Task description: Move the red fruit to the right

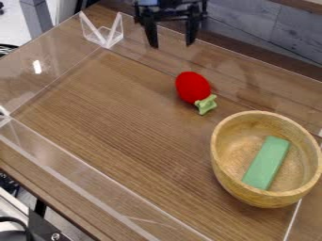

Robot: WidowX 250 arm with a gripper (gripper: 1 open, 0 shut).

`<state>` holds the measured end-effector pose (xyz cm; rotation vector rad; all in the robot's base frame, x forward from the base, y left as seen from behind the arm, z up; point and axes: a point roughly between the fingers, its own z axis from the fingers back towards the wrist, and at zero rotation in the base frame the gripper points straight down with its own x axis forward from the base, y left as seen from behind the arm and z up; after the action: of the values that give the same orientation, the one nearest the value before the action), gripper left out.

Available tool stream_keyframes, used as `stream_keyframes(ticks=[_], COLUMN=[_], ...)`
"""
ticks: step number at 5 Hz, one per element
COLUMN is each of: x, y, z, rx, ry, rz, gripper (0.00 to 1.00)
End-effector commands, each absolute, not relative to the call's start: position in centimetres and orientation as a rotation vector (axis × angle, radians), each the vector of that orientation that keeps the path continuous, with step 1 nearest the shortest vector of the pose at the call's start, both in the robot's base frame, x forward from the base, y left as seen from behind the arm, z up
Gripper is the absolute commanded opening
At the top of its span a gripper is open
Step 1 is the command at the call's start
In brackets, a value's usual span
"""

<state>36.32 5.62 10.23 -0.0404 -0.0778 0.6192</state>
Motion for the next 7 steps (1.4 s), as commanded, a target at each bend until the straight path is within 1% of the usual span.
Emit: stream_keyframes(ticks=[1,2,3,5,7], x=[36.3,36.0,35.7,35.8,34.6], y=[5.1,4.0,3.2,3.2,3.1], z=[11.9,10.8,11.0,11.0,12.0], rx=[-0.052,-0.045,-0.05,-0.043,-0.032], ry=[-0.134,-0.126,-0.128,-0.124,-0.118], rz=[0.6,0.63,0.66,0.689,0.738], gripper=[1.0,1.0,1.0,1.0,1.0])
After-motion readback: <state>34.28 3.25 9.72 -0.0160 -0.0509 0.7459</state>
